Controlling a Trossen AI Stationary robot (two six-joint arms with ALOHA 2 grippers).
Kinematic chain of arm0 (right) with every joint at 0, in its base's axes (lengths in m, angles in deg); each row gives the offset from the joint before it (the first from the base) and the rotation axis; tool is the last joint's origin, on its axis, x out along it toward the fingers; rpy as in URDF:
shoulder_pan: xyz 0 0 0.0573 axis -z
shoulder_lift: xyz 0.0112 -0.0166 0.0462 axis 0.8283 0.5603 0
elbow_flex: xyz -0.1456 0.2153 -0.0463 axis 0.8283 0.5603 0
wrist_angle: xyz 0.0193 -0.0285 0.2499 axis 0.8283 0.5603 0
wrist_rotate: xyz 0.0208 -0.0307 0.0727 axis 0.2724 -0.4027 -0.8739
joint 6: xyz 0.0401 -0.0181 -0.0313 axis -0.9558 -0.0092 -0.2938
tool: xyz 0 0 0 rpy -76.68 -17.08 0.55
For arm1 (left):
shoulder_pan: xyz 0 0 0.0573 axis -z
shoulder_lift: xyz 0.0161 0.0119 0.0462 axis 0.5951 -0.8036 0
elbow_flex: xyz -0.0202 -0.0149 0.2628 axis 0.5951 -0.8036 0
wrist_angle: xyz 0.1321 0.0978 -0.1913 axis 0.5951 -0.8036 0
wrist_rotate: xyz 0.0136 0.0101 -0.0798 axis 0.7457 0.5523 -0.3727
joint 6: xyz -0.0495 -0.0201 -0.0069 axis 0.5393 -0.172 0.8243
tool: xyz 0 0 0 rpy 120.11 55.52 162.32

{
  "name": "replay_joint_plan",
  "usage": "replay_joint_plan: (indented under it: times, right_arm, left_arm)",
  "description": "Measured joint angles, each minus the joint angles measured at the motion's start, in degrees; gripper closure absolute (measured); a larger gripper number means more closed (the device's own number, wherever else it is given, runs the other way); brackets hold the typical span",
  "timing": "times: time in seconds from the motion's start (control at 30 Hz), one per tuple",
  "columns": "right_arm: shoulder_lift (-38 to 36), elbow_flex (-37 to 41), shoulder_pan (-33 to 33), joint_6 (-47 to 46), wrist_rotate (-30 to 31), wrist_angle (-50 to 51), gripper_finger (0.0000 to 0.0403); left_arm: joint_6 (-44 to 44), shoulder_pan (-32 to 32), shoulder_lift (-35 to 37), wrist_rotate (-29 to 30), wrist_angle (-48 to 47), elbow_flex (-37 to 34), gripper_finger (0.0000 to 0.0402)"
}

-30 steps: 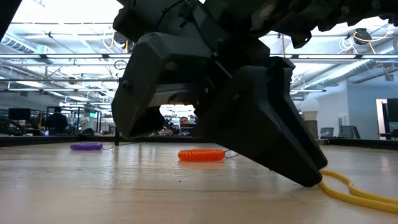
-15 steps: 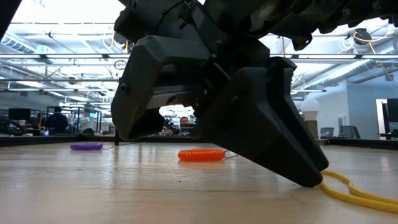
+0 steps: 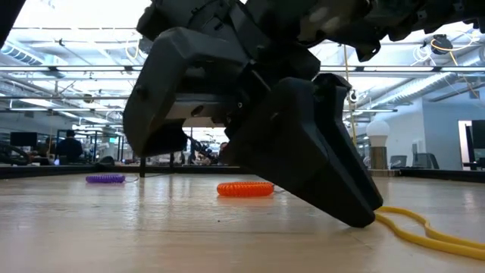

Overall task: Pick & Place Office Desk Supplies
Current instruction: Put the yellow rubber band into the left black basket on the shelf

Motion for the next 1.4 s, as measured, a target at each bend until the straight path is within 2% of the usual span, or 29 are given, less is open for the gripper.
replay_joint_plan:
  times: [0.13,0.23,0.3,0.43,0.53,0.67,0.83,0.93,1.0,1.13,1.3,1.4]
  right_arm:
    - [0.0,0.0,0.0,1.1,-2.7,0.2,0.0248]
    - [-0.1,0.0,0.0,0.3,-6.6,0.3,0.0248]
    - [-0.4,0.0,-0.4,-1.2,-8.6,0.9,0.0248]
    - [-1.1,0.0,-2.3,-3.0,-8.5,5.1,0.0248]
    - [-1.4,0.0,-4.8,-5.3,-6.6,8.1,0.0248]
    - [-1.4,0.0,-9.2,-9.8,-1.2,13.5,0.0248]
    - [-1.4,0.0,-14.9,-22.8,5.2,22.8,0.0253]
    - [-0.8,0.0,-17.4,-34.0,6.3,28.9,0.0264]
    - [0.6,0.0,-18.6,-40.9,5.7,32.1,0.0271]
    - [5.5,-2.3,-19.3,-52.7,-1.6,39.1,0.0285]
    - [13.4,-7.5,-19.6,-65.7,-15.2,49.0,0.0296]
    - [17.2,-9.6,-19.7,-69.5,-21.4,49.3,0.0298]
  left_arm:
    - [-2.8,0.2,2.8,8.3,0.1,-0.4,0.0284]
    - [-5.4,-0.2,7.8,17.6,-2.8,-0.5,0.0284]
    - [-3.9,-0.1,12.7,22.6,-7.3,-0.3,0.0284]
    - [2.4,0.1,22.4,22.5,-15.5,-1.9,0.0284]
    - [5.6,0.9,30.6,21.4,-14.6,-7.3,0.0284]
    - [11.6,4.0,42.2,23.0,-8.2,-19.4,0.0284]
    - [15.4,8.2,54.3,33.1,4.3,-36.0,0.0284]
    - [14.1,9.7,60.3,38.5,9.5,-42.1,0.0284]
    - [13.5,9.8,63.8,40.4,10.9,-43.7,0.0284]
    - [12.9,9.3,68.6,40.9,10.9,-44.3,0.0284]
    - [10.7,9.3,70.5,40.7,11.1,-44.3,0.0284]
    - [9.8,9.3,70.4,40.5,10.9,-44.3,0.0284]
